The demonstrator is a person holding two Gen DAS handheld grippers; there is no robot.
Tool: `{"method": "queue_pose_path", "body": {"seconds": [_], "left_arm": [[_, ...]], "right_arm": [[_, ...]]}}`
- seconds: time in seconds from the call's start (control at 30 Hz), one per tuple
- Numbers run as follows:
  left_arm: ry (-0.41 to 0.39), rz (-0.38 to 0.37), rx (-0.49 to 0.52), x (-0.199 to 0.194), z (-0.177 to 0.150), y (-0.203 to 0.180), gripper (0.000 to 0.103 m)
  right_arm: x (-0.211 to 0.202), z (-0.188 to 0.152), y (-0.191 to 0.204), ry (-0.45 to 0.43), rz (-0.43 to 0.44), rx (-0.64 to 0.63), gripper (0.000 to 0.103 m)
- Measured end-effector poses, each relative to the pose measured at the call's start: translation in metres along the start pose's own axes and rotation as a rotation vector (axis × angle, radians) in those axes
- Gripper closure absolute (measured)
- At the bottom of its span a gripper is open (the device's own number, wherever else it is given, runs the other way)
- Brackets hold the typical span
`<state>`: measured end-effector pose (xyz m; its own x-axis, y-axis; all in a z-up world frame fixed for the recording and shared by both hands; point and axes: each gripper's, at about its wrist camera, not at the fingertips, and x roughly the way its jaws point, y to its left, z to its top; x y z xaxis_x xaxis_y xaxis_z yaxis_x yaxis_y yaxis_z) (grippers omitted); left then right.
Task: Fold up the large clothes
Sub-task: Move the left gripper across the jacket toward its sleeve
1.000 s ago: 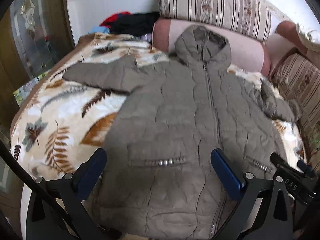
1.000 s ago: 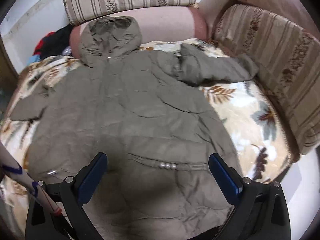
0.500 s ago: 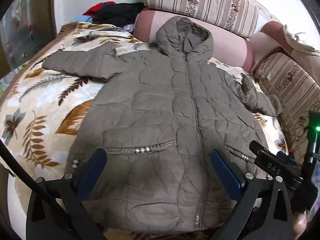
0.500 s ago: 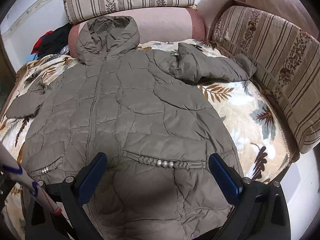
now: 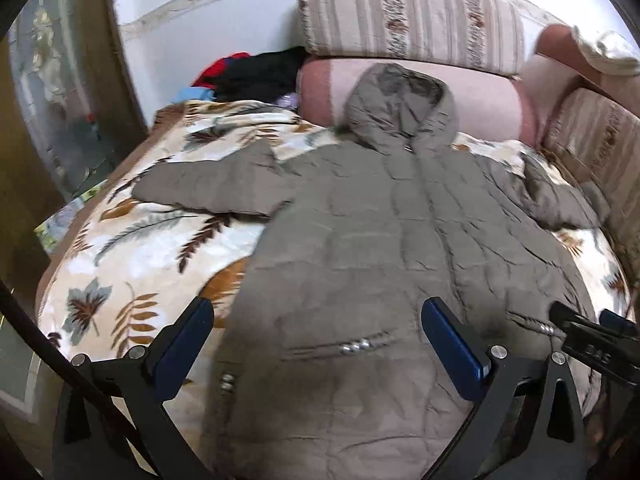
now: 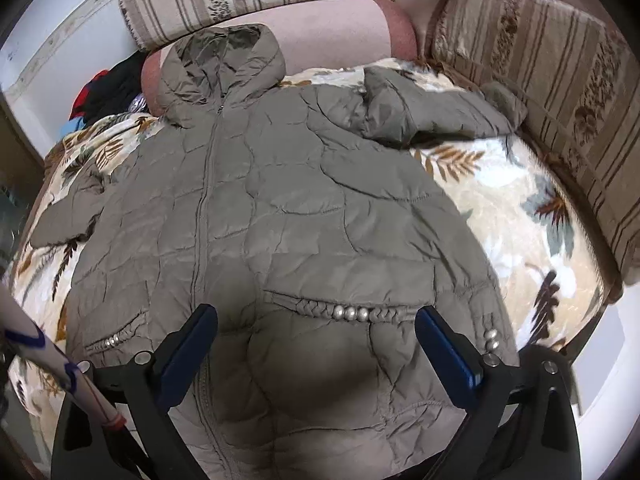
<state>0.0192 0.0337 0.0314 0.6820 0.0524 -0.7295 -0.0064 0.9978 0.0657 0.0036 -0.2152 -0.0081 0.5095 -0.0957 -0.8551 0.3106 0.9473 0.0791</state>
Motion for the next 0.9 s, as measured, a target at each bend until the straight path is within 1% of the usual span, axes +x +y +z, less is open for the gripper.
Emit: {"method": "queue_pose_path", "body": {"seconds": [0.17, 0.33, 0.6, 0.9], "left_arm": [[0.019, -0.003, -0.031, 0.004, 0.002, 0.016, 0.0], [0.038, -0.006, -0.044, 0.009, -0.001, 0.023, 0.0], [0.073, -0.005, -0.052, 0.016, -0.006, 0.03, 0.0], [0.101, -0.007, -0.065, 0.022, -0.011, 0.038, 0.0]], "right_arm": [[-0.01, 0.009, 0.005, -0.039, -0.009, -0.033, 0.002], [-0.016, 0.014, 0.015, -0.062, -0.016, -0.078, 0.002], [-0.017, 0.008, 0.033, -0.054, -0.008, -0.147, 0.002], [-0.018, 0.003, 0.045, -0.046, -0.014, -0.186, 0.002]]}}
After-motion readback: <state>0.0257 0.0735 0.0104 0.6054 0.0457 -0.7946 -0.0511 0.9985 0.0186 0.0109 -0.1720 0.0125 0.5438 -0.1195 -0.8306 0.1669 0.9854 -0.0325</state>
